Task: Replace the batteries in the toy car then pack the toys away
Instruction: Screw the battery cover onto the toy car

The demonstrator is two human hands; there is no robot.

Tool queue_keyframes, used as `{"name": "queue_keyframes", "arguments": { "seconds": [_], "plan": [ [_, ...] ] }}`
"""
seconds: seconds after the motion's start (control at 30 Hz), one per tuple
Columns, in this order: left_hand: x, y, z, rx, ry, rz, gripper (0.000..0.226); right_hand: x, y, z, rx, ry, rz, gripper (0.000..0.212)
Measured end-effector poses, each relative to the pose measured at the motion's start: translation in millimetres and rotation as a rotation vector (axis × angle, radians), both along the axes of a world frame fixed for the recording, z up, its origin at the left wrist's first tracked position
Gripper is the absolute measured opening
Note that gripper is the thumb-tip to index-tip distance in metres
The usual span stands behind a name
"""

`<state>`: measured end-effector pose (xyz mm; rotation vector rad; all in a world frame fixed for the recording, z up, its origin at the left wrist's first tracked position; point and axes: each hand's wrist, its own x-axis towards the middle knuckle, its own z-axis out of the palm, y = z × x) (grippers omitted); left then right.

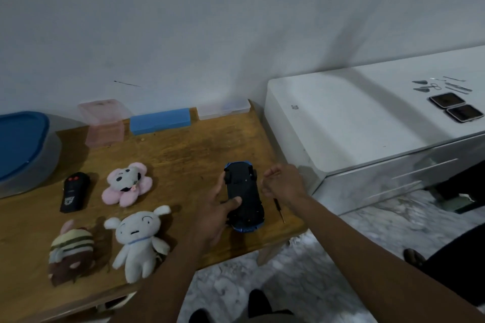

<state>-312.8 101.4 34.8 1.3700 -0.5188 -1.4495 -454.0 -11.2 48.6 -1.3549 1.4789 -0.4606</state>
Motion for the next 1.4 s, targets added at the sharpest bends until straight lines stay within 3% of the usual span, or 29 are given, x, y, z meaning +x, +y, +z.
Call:
{"name": "queue_keyframes", "arguments": {
  "seconds": [0.1, 0.23, 0.37, 0.5, 0.57, 0.77, 0.9, 1.13, 1.4],
  "plan": [
    [-7.6, -2.4, -5.3, 0.029, 0.05, 0.027, 0.078, -16.8, -7.0, -9.0, -0.144, 0.227, 0.113, 0.023],
    [-11.8, -3.2, -11.3, 0.069, 0.087, 0.038, 0.081, -34.3, -3.2, -28.1, -0.154, 0.454, 0.328, 0.032],
    [-14.1, 0.0, -14.9, 0.095, 0.106, 0.036, 0.082, -39.9, -0.1, -48.1, -0.177, 0.515, 0.403, 0.031],
    [-16.1, 2.5, -17.2, 0.105, 0.101, 0.076, 0.082, -38.3, -4.6, -54.4, -0.163, 0.515, 0.437, 0.016],
    [-16.3, 3.2, -16.9, 0.107, 0.085, 0.078, 0.082, -37.9, -6.4, -53.0, -0.142, 0.503, 0.461, 0.023],
    [-2.8, -2.5, -8.7, 0.091, 0.031, 0.086, 0.081, -19.4, -18.4, -19.4, -0.143, 0.322, 0.324, 0.032],
    [11.1, -9.3, 6.2, 0.05, 0.005, 0.091, 0.081, 0.5, -29.2, 23.4, -0.247, 0.112, 0.201, 0.001],
    [34.5, -20.2, 33.2, -0.021, -0.071, 0.033, 0.078, 30.4, -30.8, 73.1, -0.37, -0.14, 0.163, 0.034],
    [48.5, -18.2, 53.4, -0.101, -0.088, 0.012, 0.076, 44.4, -19.8, 87.0, -0.539, -0.346, 0.212, 0.038]
  ]
}}
